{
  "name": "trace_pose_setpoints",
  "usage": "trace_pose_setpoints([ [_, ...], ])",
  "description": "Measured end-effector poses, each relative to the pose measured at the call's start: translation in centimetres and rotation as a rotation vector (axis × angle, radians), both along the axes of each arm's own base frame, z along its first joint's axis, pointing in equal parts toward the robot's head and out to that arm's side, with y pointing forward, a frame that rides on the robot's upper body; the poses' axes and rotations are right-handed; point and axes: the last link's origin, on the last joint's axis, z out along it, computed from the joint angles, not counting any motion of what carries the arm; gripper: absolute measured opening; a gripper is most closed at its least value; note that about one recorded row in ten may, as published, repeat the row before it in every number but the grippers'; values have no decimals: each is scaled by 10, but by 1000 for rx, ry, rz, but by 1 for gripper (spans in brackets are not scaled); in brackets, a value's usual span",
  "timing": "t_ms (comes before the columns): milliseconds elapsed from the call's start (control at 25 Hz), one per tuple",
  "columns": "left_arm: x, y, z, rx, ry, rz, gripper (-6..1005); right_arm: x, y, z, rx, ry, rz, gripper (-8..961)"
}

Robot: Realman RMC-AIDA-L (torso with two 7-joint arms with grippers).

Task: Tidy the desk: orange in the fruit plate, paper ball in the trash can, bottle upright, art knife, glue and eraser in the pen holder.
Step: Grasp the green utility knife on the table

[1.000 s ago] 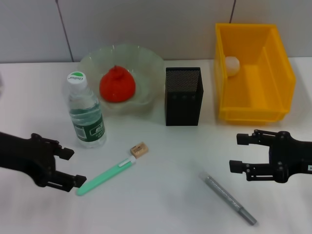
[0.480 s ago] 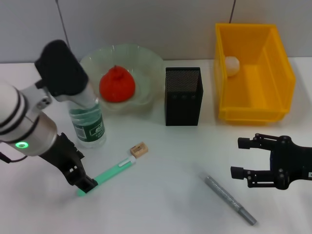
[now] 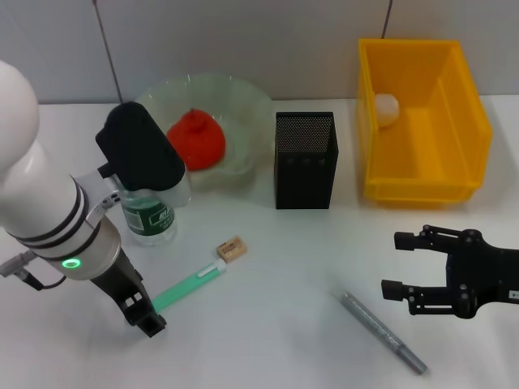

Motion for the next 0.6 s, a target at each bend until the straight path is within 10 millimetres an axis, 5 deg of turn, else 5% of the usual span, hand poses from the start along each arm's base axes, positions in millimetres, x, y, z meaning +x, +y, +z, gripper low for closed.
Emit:
trace_pose_setpoints([
  [320,-9,3,-7,10,2,13,741,-1,0,-2,-5,5,-1,824],
  [600,-13,4,-11,-6,17,32,596,-1,1,-2,-4,5,-2,818],
])
